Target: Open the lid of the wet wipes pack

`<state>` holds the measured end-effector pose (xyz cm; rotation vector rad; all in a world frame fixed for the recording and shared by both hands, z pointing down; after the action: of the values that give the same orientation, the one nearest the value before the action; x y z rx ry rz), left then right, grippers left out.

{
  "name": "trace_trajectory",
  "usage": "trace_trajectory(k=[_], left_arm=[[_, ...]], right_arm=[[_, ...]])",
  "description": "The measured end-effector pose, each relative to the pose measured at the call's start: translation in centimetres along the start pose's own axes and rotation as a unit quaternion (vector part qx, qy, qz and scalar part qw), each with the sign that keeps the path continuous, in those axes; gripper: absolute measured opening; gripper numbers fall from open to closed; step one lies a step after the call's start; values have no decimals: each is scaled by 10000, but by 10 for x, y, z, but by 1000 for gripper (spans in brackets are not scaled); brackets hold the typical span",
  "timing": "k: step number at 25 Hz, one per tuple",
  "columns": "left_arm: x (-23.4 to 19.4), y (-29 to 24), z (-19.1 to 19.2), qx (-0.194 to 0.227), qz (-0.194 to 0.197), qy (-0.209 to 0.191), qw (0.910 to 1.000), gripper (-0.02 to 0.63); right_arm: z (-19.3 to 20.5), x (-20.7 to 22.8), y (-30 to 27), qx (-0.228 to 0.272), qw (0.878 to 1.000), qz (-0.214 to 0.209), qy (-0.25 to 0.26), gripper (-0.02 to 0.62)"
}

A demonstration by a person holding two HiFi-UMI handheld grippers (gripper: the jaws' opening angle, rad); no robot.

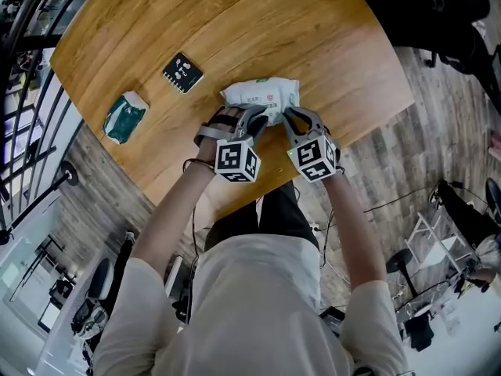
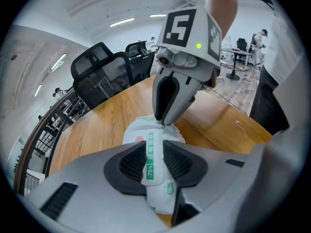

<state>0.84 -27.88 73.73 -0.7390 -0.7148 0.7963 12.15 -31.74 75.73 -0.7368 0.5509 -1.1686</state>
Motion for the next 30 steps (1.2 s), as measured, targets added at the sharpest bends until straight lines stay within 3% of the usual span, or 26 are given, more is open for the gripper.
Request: trace_trajectory(k=[8, 12, 15, 30], left_arm=[[2, -10, 1, -96, -71, -145, 9998, 110], [3, -13, 4, -207, -257, -391, 9987, 137], [7, -15, 5, -192, -276, -544, 9980, 118], [-4, -9, 5, -142, 8, 355, 9993, 75]], right_arm=[[1, 1, -1, 60, 9999, -48, -68, 54], [3, -1, -3, 61, 9999, -52, -70, 54], [3, -1, -3, 63, 9999, -59, -62, 54], [3, -1, -6, 144, 9998, -105, -56, 52]])
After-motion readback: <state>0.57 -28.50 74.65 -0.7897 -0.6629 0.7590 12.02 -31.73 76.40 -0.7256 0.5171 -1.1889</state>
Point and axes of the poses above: the fingertips, and each gripper's own axes: y backward along the fingers, x to its right, z out of its underside, the point moved 8 cm from there along y, backward along the fingers, and after that the axes turned 4 degrees about y, right-handed, at the moved point
